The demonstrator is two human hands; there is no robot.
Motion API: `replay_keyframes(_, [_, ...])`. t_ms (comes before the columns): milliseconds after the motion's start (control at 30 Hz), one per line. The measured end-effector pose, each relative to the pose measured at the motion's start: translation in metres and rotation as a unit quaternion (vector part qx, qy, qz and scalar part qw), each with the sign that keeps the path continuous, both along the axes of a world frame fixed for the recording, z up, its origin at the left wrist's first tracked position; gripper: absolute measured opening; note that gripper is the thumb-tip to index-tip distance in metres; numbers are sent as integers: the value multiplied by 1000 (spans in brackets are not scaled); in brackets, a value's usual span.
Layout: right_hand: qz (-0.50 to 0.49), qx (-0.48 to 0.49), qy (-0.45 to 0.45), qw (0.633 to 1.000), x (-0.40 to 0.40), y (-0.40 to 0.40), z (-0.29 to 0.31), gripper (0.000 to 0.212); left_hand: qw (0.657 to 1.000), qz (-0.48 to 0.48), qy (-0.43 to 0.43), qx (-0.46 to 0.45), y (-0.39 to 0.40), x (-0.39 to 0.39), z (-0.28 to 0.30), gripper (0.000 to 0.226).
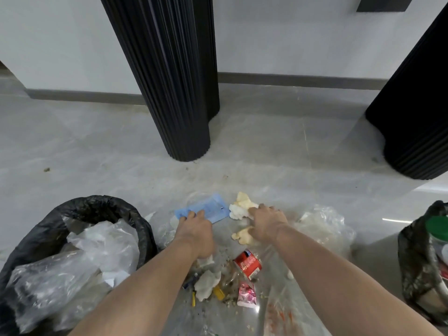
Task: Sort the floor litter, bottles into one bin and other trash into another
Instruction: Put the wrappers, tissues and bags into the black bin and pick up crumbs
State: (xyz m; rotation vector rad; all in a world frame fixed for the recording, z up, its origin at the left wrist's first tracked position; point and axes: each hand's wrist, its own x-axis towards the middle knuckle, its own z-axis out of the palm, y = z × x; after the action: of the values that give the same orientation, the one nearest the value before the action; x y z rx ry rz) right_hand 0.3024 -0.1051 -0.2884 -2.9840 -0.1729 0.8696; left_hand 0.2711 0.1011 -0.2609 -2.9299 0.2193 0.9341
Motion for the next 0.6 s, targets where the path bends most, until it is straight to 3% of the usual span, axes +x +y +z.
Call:
replay_keyframes(133, [-9, 13, -31, 999, -6, -1, 1, 28, 999, -33, -6, 14, -1, -1, 1, 36])
replay_keyframes(267, [-16, 17, -46, 999, -11, -6, 6, 24, 1000, -26, -3, -2, -8, 1, 0, 38])
replay_keyframes(433, [17, -1, 7, 1000, -15, -14, 14, 63, 998, -36, 23, 51, -17, 0, -10, 52])
replay_keyframes(600, [2, -28, 20, 999, -19, -9, 3, 45, 992, -83, 11, 93, -24, -1, -3, 73])
